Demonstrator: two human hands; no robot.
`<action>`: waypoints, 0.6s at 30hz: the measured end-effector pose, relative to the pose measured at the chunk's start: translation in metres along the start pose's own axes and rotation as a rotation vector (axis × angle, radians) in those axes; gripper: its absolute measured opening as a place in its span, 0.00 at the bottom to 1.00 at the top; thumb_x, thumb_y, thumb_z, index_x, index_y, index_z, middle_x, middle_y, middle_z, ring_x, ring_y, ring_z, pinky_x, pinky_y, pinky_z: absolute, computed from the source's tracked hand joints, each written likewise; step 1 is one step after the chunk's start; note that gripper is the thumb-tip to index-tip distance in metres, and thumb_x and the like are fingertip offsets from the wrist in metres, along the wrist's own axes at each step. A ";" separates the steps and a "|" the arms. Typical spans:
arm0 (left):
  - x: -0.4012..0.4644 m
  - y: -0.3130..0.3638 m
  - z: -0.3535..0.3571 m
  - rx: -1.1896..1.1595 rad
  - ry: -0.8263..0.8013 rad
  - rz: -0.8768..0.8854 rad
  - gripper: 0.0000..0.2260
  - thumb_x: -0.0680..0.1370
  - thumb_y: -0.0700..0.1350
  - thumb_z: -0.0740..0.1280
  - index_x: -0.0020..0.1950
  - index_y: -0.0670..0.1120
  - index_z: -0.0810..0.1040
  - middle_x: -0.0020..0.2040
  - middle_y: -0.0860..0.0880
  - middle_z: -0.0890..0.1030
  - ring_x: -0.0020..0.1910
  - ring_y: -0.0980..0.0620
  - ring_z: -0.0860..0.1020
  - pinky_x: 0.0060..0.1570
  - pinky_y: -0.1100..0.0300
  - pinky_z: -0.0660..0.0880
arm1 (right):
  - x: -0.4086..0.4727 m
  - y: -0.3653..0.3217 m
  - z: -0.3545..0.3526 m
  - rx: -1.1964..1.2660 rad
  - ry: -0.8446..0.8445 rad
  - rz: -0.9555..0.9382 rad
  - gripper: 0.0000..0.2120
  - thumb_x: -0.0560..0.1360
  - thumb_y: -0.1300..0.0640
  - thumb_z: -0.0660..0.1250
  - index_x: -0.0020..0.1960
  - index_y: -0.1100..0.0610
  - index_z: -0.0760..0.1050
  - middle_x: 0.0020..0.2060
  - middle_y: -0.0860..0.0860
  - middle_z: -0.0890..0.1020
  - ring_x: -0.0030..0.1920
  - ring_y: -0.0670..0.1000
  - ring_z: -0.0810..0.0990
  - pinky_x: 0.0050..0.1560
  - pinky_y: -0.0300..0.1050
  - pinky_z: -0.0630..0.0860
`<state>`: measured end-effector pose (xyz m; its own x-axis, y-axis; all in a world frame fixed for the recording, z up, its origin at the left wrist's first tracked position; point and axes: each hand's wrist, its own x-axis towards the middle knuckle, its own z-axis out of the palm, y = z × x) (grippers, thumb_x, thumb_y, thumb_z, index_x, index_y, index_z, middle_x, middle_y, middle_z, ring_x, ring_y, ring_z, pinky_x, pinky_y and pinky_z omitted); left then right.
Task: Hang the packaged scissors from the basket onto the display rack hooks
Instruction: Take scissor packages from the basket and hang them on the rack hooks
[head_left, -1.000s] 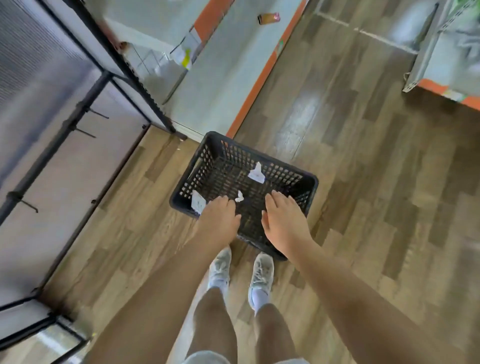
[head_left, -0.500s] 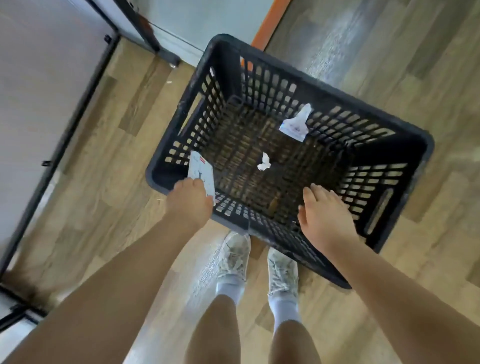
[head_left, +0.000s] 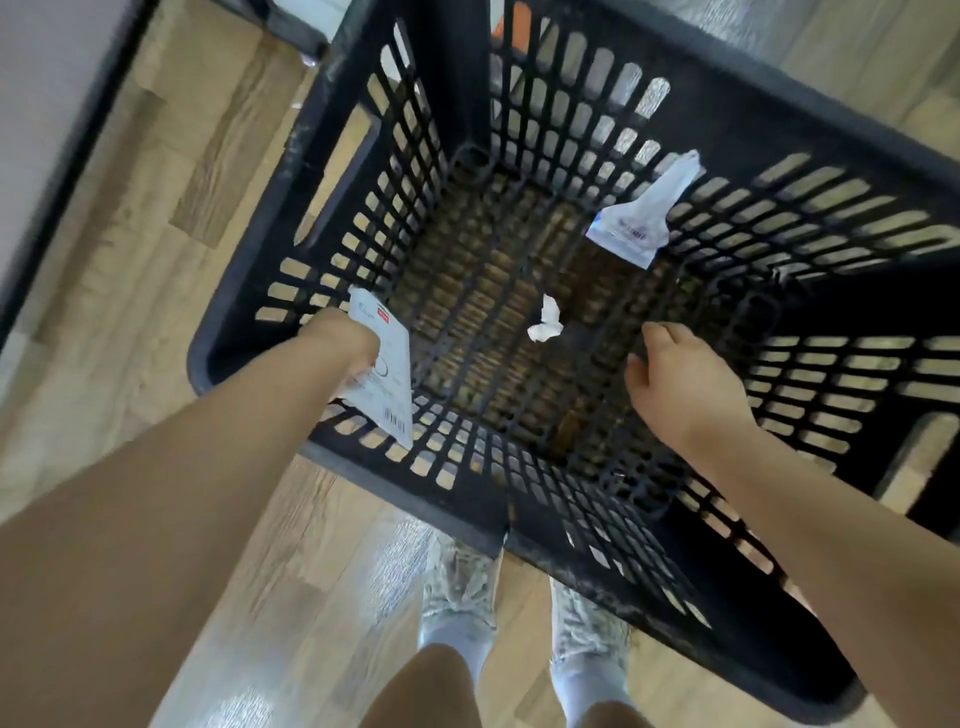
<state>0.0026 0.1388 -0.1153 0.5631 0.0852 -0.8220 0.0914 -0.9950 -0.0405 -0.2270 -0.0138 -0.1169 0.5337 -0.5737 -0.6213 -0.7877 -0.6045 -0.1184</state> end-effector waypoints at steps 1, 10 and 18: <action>-0.004 0.003 -0.001 0.008 -0.001 0.008 0.11 0.78 0.34 0.62 0.60 0.34 0.71 0.57 0.37 0.77 0.54 0.39 0.77 0.52 0.49 0.77 | -0.002 0.000 -0.002 0.024 0.005 0.009 0.17 0.81 0.55 0.55 0.66 0.63 0.67 0.62 0.58 0.73 0.61 0.59 0.72 0.54 0.49 0.71; -0.046 0.018 0.005 0.220 0.104 0.077 0.10 0.77 0.36 0.60 0.56 0.35 0.73 0.45 0.40 0.75 0.41 0.43 0.73 0.34 0.56 0.69 | -0.003 0.009 -0.025 0.063 0.038 -0.037 0.20 0.81 0.55 0.54 0.71 0.61 0.64 0.66 0.56 0.71 0.64 0.56 0.70 0.57 0.47 0.70; -0.038 0.016 -0.005 0.088 0.058 0.020 0.09 0.78 0.35 0.60 0.57 0.35 0.72 0.51 0.37 0.77 0.48 0.39 0.78 0.39 0.53 0.73 | 0.000 0.018 -0.020 0.112 -0.004 0.036 0.18 0.81 0.56 0.54 0.68 0.63 0.66 0.65 0.57 0.71 0.62 0.57 0.72 0.54 0.49 0.72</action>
<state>-0.0134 0.1199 -0.0820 0.6112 0.0660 -0.7887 0.0088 -0.9970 -0.0766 -0.2353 -0.0362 -0.1038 0.5030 -0.5917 -0.6300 -0.8360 -0.5180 -0.1810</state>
